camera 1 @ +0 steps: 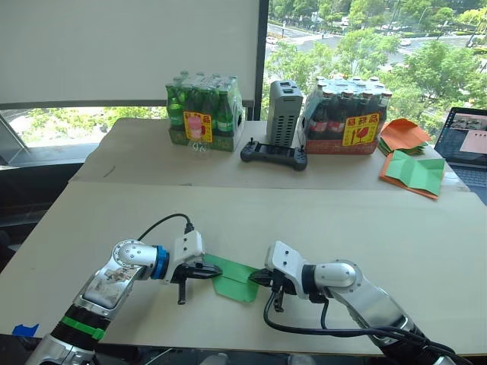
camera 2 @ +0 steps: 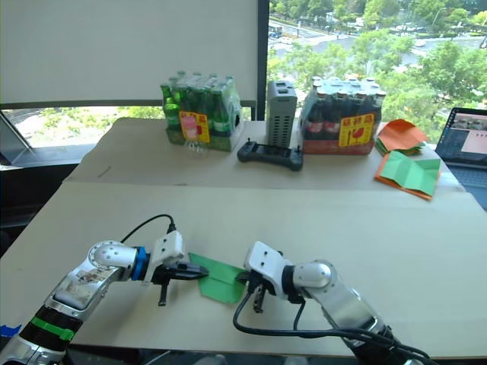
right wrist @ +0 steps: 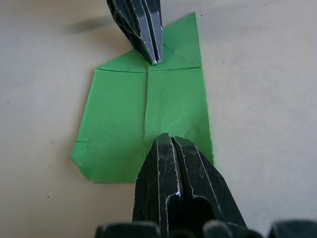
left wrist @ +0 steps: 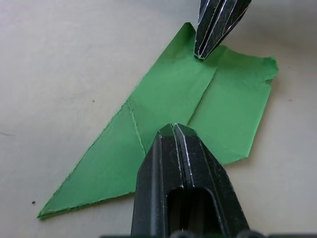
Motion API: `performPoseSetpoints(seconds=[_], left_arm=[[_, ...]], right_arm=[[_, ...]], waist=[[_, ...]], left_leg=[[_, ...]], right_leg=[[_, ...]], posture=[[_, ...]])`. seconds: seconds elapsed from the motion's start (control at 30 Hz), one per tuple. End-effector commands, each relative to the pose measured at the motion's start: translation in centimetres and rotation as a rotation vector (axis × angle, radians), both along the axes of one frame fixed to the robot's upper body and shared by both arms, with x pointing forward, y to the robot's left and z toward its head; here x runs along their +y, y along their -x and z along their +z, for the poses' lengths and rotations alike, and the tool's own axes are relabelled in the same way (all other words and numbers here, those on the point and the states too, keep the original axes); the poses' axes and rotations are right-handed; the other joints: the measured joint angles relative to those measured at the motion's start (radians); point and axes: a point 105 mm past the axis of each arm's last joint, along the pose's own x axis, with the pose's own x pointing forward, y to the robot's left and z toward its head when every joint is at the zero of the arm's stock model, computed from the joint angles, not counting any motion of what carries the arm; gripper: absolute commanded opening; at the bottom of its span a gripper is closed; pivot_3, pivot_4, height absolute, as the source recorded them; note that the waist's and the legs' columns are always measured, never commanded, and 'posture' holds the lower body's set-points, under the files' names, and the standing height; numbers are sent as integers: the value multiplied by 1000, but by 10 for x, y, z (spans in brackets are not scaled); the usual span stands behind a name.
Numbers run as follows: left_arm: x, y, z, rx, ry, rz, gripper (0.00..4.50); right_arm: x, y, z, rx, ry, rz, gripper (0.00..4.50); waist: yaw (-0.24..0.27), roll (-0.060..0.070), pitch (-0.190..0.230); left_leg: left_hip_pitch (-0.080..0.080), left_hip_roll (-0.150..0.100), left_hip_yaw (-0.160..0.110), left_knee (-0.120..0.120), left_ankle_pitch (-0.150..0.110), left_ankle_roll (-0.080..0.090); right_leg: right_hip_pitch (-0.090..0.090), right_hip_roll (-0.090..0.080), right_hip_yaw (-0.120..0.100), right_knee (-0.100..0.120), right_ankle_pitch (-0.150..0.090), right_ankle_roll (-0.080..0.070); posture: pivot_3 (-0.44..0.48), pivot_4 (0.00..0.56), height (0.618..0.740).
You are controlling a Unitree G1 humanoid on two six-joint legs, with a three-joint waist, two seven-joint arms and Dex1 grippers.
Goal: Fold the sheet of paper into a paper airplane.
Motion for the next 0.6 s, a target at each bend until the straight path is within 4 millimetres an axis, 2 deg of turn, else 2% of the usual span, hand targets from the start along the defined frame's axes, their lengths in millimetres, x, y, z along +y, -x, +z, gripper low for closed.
performPoseSetpoints(seconds=[0.03, 0.33, 0.6], left_arm=[[-11, 3, 14, -18, 46, -49, 0], [-23, 2, 4, -15, 13, -98, 0], [-17, -2, -13, -12, -67, -92, 0]], right_arm=[[-10, -2, -21, 55, 81, -49, 15], [-9, 0, -21, 61, 94, -42, 15], [-7, 0, -19, 61, 96, -42, 15]], waist=[[1, 0, 0], [0, 0, 0], [1, 0, 0]], left_leg=[[0, 0, 0, 0, 0, 0], [0, 0, 0, 0, 0, 0], [1, 0, 0, 0, 0, 0]], right_leg=[[0, 0, 0, 0, 0, 0], [1, 0, 0, 0, 0, 0], [1, 0, 0, 0, 0, 0]], posture=[[0, 150, 675], [0, 150, 675], [0, 150, 675]])
